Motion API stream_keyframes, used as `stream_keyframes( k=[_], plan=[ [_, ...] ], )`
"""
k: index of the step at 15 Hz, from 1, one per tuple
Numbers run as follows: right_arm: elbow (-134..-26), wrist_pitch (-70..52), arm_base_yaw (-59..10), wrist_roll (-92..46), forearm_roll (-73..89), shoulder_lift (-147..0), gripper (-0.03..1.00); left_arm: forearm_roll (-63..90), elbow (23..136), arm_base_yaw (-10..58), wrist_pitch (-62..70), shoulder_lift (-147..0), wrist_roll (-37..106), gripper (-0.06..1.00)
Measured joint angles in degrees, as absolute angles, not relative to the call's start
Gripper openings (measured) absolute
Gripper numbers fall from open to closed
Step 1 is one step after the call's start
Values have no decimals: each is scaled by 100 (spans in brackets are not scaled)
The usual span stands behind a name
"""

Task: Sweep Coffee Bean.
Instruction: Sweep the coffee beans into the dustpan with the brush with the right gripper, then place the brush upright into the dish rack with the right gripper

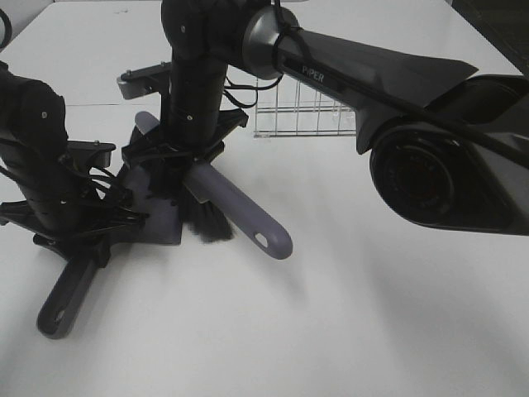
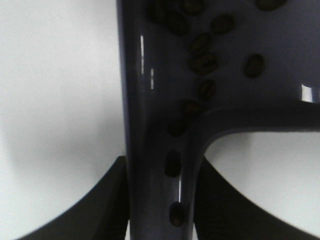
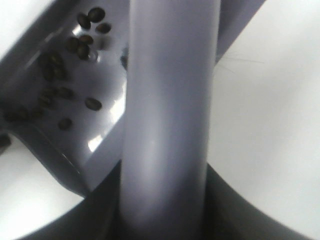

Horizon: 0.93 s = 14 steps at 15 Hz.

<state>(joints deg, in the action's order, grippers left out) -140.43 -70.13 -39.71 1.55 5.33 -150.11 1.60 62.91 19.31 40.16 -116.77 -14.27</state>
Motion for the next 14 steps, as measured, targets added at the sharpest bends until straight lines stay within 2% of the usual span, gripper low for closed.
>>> stream_keyframes(
  k=[6,8,11,14],
  plan=[
    [-14484,-7024,-3925,275,-670,-14742,26,166,6291,1931,4016,-11677,-1421,32],
    [-14496,-7036,-3684,275,-733,-14559,26,166,6291,1931,4016,-11677,-1421,32],
    [-14433,-7059,-2968,229,-756,-14032,26,166,6291,1931,4016,-11677,-1421,32],
    [-13929,-7059,-2372,229,-773,-13424,26,166,6291,1931,4016,-11677,-1421,32]
  ],
)
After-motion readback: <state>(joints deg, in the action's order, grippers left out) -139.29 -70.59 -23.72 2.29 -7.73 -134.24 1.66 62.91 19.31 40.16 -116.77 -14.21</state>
